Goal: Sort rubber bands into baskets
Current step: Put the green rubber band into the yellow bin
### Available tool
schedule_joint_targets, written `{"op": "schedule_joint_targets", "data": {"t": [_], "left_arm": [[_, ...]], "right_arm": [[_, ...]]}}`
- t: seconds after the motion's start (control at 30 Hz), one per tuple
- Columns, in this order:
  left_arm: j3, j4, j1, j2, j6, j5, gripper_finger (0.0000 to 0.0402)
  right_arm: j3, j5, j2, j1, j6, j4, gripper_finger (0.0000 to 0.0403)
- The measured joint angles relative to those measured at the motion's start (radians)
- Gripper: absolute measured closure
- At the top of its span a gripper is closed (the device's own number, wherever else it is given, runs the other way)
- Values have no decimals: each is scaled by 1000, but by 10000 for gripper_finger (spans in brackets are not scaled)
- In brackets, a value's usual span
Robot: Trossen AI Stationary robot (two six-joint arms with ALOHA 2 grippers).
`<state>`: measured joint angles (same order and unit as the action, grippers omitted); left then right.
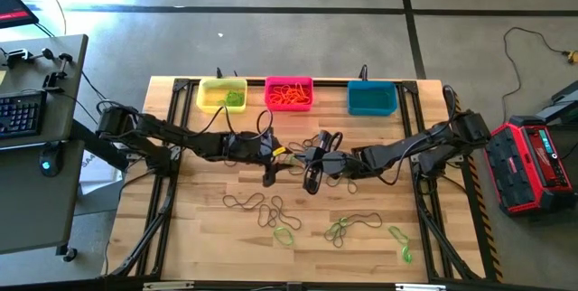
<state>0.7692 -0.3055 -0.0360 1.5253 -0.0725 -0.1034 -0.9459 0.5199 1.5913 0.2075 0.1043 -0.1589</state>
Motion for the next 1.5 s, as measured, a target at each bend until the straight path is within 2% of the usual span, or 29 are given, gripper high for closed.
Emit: {"op": "schedule_joint_targets", "data": {"t": [0.1,0.27,0.33,0.5,0.67,0.8,1.03,1.23,1.5], "left_arm": [[0,16,2,-2,-25,-14,250],[0,52,6,-21,-22,-15,365],[0,69,6,-31,-14,-15,392],[1,107,14,-65,-12,-23,395],[1,205,41,-118,-12,-105,399],[1,301,96,-177,-24,-134,399],[1,550,282,-292,-58,-149,399],[-2,710,500,-312,-65,-225,399],[-2,729,760,-248,12,-223,399]], "right_arm": [[0,-1,0,2,10,0,402],[0,-1,0,3,18,-2,399],[0,-1,0,3,8,-1,387],[0,-2,0,3,0,2,328],[0,21,0,3,10,5,255],[0,35,0,1,10,14,218],[0,38,0,-5,29,51,206],[0,37,0,-5,34,67,206],[0,38,0,-5,34,67,206]]}}
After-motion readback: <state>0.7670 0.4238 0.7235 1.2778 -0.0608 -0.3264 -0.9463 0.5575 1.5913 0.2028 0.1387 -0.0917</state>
